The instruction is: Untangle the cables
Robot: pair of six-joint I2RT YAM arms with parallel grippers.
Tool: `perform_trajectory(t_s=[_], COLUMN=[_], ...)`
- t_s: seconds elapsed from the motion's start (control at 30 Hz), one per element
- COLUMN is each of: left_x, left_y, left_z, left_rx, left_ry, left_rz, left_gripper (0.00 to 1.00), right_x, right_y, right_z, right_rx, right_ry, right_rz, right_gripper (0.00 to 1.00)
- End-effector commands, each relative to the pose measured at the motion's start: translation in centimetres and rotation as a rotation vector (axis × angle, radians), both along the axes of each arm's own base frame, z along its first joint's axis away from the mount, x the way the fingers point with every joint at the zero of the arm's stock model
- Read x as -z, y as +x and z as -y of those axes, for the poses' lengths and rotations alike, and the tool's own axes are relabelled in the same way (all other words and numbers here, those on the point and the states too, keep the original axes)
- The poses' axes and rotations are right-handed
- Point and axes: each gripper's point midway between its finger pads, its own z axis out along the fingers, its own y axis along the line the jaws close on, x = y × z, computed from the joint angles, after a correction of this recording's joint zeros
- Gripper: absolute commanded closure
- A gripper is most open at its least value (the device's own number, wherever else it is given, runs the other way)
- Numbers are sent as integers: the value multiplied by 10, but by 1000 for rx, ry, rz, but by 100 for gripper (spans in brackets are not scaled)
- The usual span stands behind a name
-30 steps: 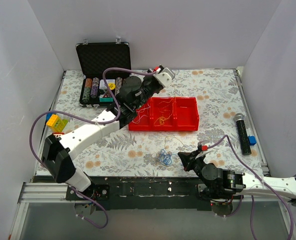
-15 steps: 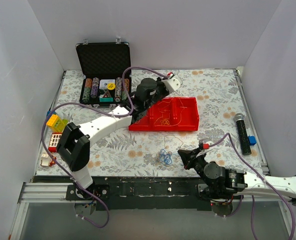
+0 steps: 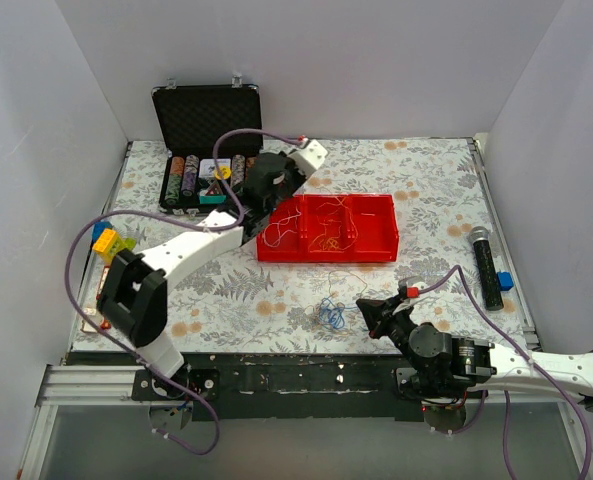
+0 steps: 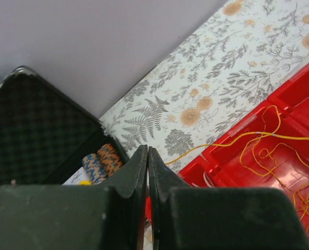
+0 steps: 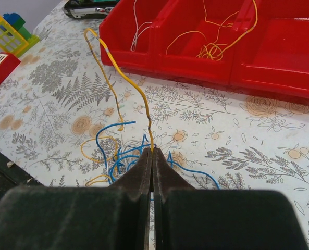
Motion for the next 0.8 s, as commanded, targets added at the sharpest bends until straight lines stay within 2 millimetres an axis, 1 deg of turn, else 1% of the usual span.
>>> perform_trajectory(t_s=[0.0, 0.1, 0.13, 0.2, 0.27, 0.3, 0.4, 0.53, 0.57, 0.63, 0.77], left_x=[-87, -89, -86, -78, -65, -55, -38, -23, -12, -5, 5], left_y=[-30, -31, -29, -28, -24, -21, -13, 1, 2, 7, 23], left_z=[-28, -41, -46, -50, -50, -48, -41, -20, -13, -6, -4], left_rx=[26, 10, 0, -5, -8, -6, -4, 11, 24, 22, -13], left_ry=[-218, -254, -255, -230, -180, -151, -92, -24, 7, 48, 102], left_rz=[159, 150, 141, 121, 106, 87, 44, 16, 6, 20, 40], left_gripper=[100, 100, 100, 100, 100, 100, 100, 100, 100, 100, 100], right_x=[-27, -25, -24, -22, -22, -22, -22, -20, -21, -19, -19], right_y=[1, 1, 1, 0, 0, 0, 1, 1, 2, 1, 1], right_z=[-4, -5, -5, -6, -6, -6, -6, -6, -5, -4, -1], right_rx=[7, 4, 2, 0, -1, 0, 2, 8, 12, 14, 19], right_ry=[77, 73, 72, 71, 70, 71, 71, 68, 71, 71, 80], right_rz=[16, 14, 12, 9, 9, 9, 11, 10, 8, 2, -5], right_gripper=[99, 99, 99, 99, 99, 99, 99, 99, 99, 99, 99])
